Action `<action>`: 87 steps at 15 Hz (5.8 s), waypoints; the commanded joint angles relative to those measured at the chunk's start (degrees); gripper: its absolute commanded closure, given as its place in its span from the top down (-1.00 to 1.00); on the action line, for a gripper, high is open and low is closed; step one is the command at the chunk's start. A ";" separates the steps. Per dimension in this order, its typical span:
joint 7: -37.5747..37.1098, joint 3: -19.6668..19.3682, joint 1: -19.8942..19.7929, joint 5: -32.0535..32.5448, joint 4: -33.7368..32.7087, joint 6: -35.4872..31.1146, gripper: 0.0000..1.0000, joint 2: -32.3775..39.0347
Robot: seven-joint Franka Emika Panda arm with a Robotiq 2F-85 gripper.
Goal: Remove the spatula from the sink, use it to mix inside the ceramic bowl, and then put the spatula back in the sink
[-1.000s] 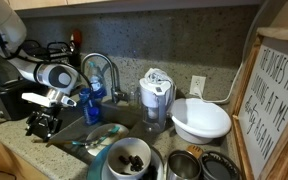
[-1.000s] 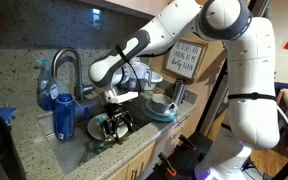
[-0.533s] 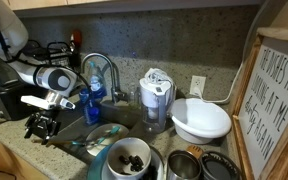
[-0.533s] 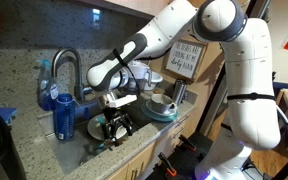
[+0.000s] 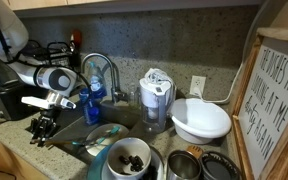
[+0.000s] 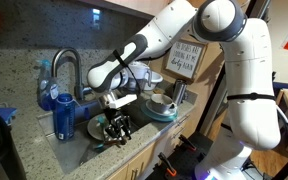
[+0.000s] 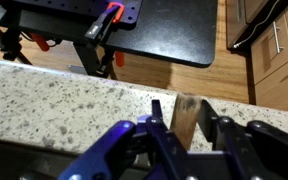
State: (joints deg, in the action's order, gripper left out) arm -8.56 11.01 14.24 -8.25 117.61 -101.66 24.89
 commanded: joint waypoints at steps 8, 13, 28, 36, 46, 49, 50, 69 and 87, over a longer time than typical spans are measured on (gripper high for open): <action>-2.82 -0.41 1.73 3.19 -2.27 0.58 -0.80 -1.00; -4.30 -0.58 1.58 4.06 -4.07 2.45 -0.80 -4.35; -6.09 -1.50 -1.24 0.46 -13.85 23.69 -0.79 -12.33; -10.13 -4.27 -4.24 -6.69 -18.49 43.20 -0.79 -15.56; -16.90 -8.49 -8.07 -10.85 -16.24 54.33 -0.79 -24.91; -16.72 -9.54 -9.94 -9.99 -13.05 53.82 -0.79 -29.39; -16.05 -10.05 -10.85 -9.33 -10.89 53.53 -0.80 -31.75; -4.28 -17.85 -22.59 7.92 4.63 28.38 -0.79 -41.90; 0.59 -19.79 -22.15 2.17 -4.93 29.83 -0.79 -25.96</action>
State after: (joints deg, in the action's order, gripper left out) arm -7.89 -9.22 -7.84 -4.53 115.43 -76.37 -2.09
